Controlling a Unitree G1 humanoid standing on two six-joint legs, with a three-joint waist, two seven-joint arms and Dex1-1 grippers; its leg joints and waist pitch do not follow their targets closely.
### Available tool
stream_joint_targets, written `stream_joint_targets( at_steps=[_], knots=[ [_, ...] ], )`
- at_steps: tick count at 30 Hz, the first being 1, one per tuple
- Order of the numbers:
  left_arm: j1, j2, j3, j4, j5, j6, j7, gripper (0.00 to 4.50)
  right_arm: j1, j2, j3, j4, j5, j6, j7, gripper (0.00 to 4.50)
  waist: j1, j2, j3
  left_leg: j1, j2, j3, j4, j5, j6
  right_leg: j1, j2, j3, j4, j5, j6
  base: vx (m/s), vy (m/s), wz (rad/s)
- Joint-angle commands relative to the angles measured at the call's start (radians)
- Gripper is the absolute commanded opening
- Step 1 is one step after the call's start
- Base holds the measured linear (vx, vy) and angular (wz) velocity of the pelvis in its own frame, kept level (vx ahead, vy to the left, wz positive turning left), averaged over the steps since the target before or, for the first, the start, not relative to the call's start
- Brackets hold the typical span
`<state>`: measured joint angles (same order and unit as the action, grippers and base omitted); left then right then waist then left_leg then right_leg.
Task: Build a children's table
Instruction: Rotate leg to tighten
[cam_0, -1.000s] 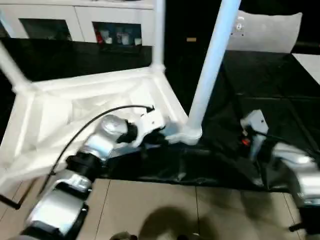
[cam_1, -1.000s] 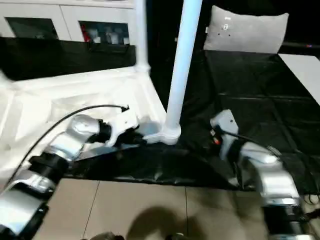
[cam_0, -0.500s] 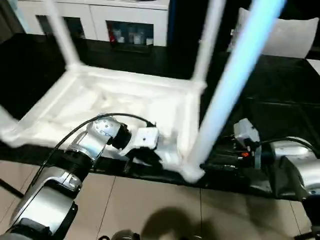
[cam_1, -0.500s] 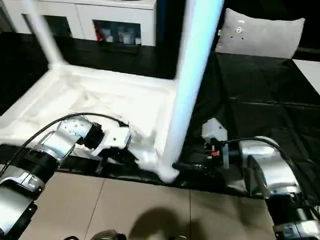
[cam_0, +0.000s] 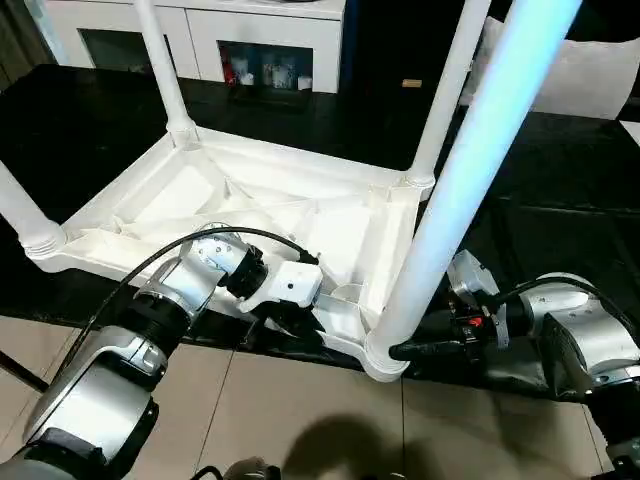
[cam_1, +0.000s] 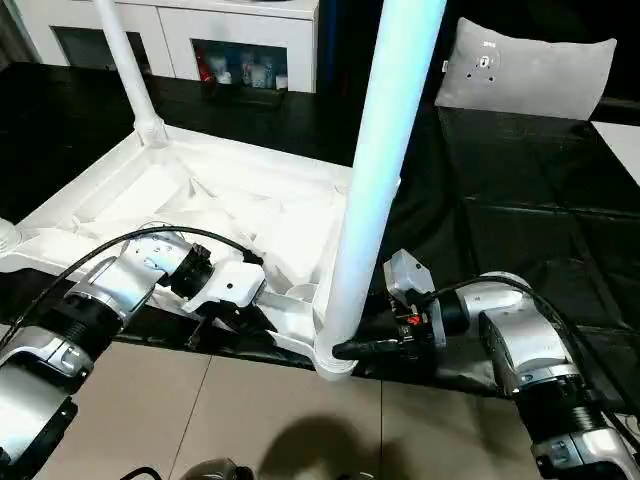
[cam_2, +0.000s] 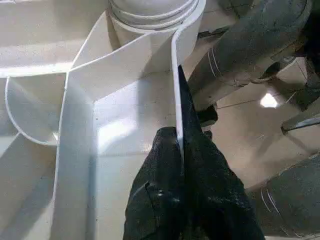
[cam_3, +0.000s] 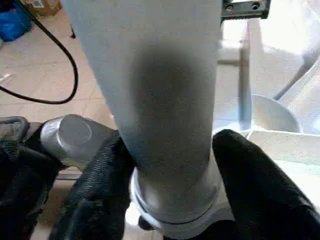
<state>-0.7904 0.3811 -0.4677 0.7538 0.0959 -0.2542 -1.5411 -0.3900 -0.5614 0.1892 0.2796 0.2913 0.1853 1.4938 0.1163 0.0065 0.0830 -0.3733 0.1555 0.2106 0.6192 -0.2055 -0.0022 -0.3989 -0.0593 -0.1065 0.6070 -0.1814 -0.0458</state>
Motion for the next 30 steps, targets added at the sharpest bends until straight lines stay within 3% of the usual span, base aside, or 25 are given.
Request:
stream_joint_targets(
  at_steps=[1,4,9,14,18,19,21,24,25,27,28,30],
  knots=[
    [-0.022,-0.015,-0.029,-0.013,0.018,-0.034,-0.039,0.0,-0.019,-0.005,0.005,0.01,0.003,-0.002,0.006,2.33,-0.004,-0.008,-0.083,0.018,0.099,-0.05,-0.07,-0.106,0.082,0.057,-0.124,0.075,-0.079,-0.233,-0.186,0.0,0.0,0.0],
    [-0.02,-0.012,-0.03,-0.01,0.017,-0.037,-0.043,0.0,-0.02,-0.005,0.011,0.007,0.014,0.029,0.025,2.03,-0.004,-0.009,-0.084,0.017,0.099,-0.051,-0.07,-0.109,0.078,0.058,-0.125,0.075,-0.08,-0.245,-0.183,0.0,0.0,0.0],
    [-0.016,-0.008,-0.025,-0.007,0.016,-0.028,-0.036,0.0,-0.002,-0.006,0.017,-0.025,0.035,0.071,0.038,1.95,-0.003,-0.008,-0.086,0.018,0.101,-0.051,-0.069,-0.091,0.083,0.056,-0.125,0.076,-0.074,-0.203,-0.193,0.0,0.0,0.0],
    [0.007,-0.022,0.009,-0.037,0.002,0.047,0.041,0.0,0.044,0.034,-0.017,-0.09,0.089,0.15,-0.049,1.95,-0.001,-0.005,-0.084,0.017,0.102,-0.051,-0.07,-0.097,0.076,0.057,-0.126,0.077,-0.075,-0.219,-0.191,0.0,0.0,0.0],
    [0.022,-0.052,0.048,-0.072,-0.021,0.184,0.119,0.0,0.079,0.09,-0.045,-0.123,0.089,0.192,-0.174,1.95,-0.007,-0.008,-0.073,0.023,0.095,-0.052,-0.074,-0.159,0.042,0.053,-0.128,0.074,-0.099,-0.394,-0.147,0.0,0.0,0.0],
    [0.026,-0.069,0.065,-0.089,-0.035,0.239,0.151,0.0,0.09,0.118,-0.051,-0.13,0.068,0.193,-0.24,1.95,-0.01,-0.009,-0.068,0.03,0.092,-0.052,-0.074,-0.18,0.033,0.048,-0.128,0.073,-0.109,-0.455,-0.131,0.0,0.0,0.0],
    [0.028,-0.092,0.079,-0.104,-0.035,0.297,0.205,0.0,0.095,0.156,-0.058,-0.13,0.039,0.205,-0.333,1.95,-0.023,-0.011,-0.066,0.029,0.09,-0.059,-0.079,-0.2,0.016,0.05,-0.129,0.069,-0.118,-0.52,-0.104,0.0,0.0,0.0],
    [0.028,-0.119,0.091,-0.113,-0.033,0.351,0.257,0.0,0.092,0.203,-0.069,-0.12,0.001,0.2,-0.443,1.94,-0.044,-0.011,-0.064,0.027,0.089,-0.064,-0.081,-0.218,0.01,0.052,-0.128,0.066,-0.121,-0.54,-0.09,0.0,0.0,0.0],
    [0.025,-0.141,0.104,-0.115,-0.03,0.383,0.302,0.0,0.088,0.237,-0.077,-0.111,-0.024,0.202,-0.52,1.94,-0.062,-0.009,-0.063,0.033,0.089,-0.065,-0.081,-0.244,0.004,0.047,-0.128,0.064,-0.125,-0.547,-0.098,0.0,0.0,0.0],
    [0.018,-0.163,0.117,-0.109,-0.028,0.409,0.347,0.0,0.08,0.268,-0.086,-0.095,-0.049,0.202,-0.595,1.94,-0.072,-0.009,-0.066,0.03,0.089,-0.067,-0.081,-0.239,0.003,0.051,-0.13,0.065,-0.123,-0.529,-0.105,0.0,0.0,0.0],
    [-0.012,-0.223,0.151,-0.078,-0.026,0.464,0.47,0.0,0.047,0.36,-0.117,-0.047,-0.08,0.206,-0.773,1.94,-0.082,-0.009,-0.066,0.028,0.089,-0.065,-0.08,-0.231,0.002,0.049,-0.127,0.066,-0.12,-0.503,-0.116,0.0,0.0,0.0],
    [-0.025,-0.249,0.165,-0.069,-0.026,0.495,0.521,0.0,0.025,0.407,-0.134,-0.02,-0.095,0.209,-0.867,1.93,-0.092,-0.006,-0.071,0.026,0.088,-0.068,-0.081,-0.211,0.002,0.053,-0.128,0.066,-0.117,-0.455,-0.134,0.0,0.0,0.0]
  ],
)
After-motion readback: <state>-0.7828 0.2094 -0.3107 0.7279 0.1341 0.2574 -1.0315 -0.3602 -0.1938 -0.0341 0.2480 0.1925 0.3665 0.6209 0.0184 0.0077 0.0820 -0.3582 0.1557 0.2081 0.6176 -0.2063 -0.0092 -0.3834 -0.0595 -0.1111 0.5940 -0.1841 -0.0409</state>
